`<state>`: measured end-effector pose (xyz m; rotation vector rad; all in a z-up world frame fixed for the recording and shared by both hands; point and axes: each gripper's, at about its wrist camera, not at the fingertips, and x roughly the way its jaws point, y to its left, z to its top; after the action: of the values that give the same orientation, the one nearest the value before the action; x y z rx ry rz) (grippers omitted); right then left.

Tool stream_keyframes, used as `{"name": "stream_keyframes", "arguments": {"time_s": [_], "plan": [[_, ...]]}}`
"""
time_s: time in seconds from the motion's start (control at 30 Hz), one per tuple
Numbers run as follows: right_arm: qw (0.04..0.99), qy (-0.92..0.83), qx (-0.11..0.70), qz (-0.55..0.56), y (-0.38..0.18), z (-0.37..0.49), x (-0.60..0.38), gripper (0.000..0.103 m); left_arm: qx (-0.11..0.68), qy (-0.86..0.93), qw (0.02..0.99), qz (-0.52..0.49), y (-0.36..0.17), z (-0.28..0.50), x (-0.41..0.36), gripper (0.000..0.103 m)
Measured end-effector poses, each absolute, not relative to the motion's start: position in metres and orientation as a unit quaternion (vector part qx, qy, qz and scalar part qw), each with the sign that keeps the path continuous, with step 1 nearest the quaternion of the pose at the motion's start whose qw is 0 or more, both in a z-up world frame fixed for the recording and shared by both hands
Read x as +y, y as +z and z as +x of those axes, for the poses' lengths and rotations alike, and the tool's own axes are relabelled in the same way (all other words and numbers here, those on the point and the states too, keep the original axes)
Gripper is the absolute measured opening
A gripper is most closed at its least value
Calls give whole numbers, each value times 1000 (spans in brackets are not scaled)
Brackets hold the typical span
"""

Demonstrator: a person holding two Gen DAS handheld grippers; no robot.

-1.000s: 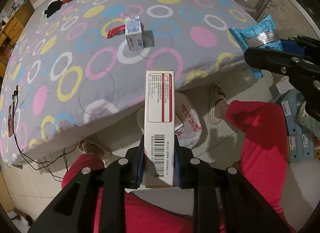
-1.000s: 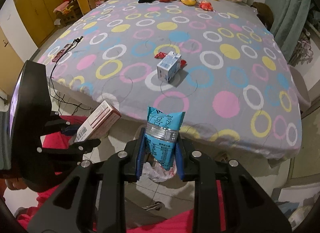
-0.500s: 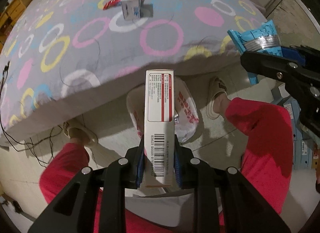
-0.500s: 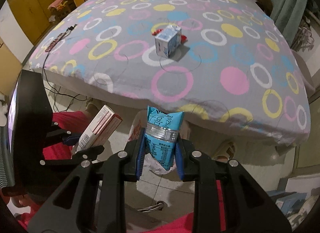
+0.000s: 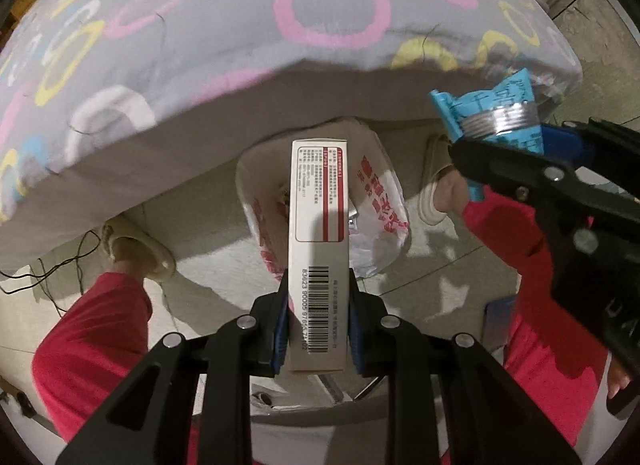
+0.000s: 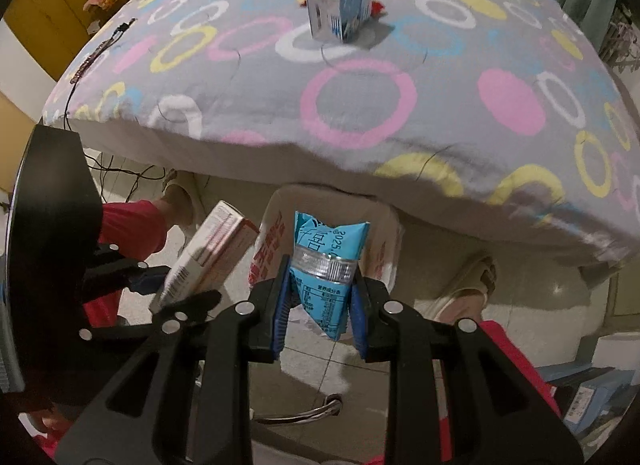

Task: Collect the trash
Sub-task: 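Carry the blue wrapper and small white box down to the plastic bag, then open both tools to drop the wrapper and box into the bag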

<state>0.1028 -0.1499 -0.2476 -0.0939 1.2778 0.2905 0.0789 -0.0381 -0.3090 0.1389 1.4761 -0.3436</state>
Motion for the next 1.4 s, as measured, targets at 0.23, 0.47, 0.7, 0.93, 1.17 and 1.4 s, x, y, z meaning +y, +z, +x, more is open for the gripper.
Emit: {"name": "stream_keyframes", "arguments": {"time_s": [0.23, 0.47, 0.7, 0.93, 1.17, 1.4], "plan": [[779, 121, 615, -26, -293, 112, -155, 26, 678, -169, 712, 70, -344, 87, -49, 24], [759, 105, 643, -9, -338, 124, -162, 26, 701, -167, 689, 76, -384, 100, -57, 24], [735, 84, 672, 37, -382, 135, -171, 26, 733, -155, 658, 72, -430, 112, -56, 24], [707, 67, 699, 79, -430, 148, -171, 26, 764, -147, 626, 54, -468, 120, -56, 24], [683, 46, 717, 130, -467, 156, -184, 26, 776, -146, 613, 26, -487, 126, -52, 24], [670, 38, 728, 143, -492, 166, -186, 27, 784, -125, 608, 12, -505, 141, -50, 24]]}}
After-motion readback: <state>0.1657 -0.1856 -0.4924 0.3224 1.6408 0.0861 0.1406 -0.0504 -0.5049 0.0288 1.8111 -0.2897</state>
